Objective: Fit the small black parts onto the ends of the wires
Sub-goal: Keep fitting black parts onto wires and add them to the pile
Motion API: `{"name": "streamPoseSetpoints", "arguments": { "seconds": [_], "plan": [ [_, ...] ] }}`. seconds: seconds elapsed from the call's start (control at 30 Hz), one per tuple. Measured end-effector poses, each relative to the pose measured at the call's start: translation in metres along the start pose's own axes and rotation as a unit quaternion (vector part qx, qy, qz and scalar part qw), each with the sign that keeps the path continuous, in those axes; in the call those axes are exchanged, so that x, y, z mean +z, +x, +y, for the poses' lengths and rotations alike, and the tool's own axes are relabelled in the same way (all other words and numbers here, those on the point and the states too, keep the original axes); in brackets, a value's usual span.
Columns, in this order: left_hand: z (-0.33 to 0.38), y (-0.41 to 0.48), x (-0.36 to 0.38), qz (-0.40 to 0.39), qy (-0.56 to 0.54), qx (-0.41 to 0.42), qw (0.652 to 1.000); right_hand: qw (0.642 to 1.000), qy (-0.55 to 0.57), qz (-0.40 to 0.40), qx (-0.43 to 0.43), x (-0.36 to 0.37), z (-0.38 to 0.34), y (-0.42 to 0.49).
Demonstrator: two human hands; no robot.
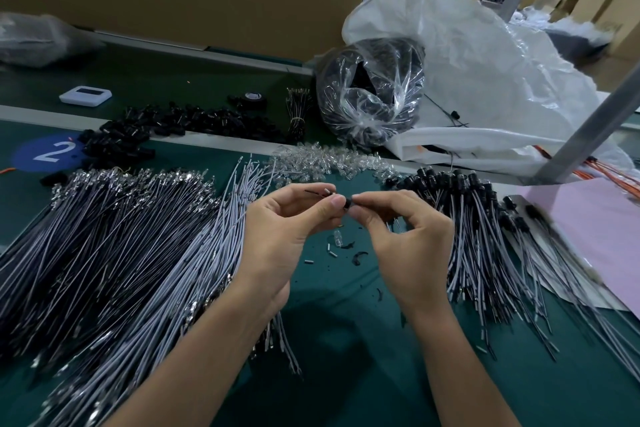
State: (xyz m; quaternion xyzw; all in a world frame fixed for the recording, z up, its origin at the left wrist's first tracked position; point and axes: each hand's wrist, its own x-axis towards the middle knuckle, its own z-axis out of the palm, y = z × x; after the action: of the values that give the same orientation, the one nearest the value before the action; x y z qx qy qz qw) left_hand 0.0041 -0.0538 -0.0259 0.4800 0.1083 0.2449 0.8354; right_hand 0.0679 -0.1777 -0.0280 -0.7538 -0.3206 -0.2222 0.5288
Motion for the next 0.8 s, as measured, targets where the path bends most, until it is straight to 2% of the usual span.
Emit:
{"name": "streamPoseSetpoints", "arguments": {
  "seconds": [0.5,0.6,0.8],
  "plan": [
    [0.002,0.001,-0.003,-0.024,0.054,-0.006,0.998,0.999,-0.018,-0.042,-0.009,-0.001,-0.005,0.000],
    [0.007,0.002,-0.001,0.027,0.052,0.026,0.998,0.999,-0.020,-0.040,0.008,0.000,-0.004,-0.001],
    [0.031,0.011,-0.022,0.182,-0.064,0.072,0.979,0.997,-0.004,-0.035,0.068,-0.005,0.004,0.004]
  ]
}}
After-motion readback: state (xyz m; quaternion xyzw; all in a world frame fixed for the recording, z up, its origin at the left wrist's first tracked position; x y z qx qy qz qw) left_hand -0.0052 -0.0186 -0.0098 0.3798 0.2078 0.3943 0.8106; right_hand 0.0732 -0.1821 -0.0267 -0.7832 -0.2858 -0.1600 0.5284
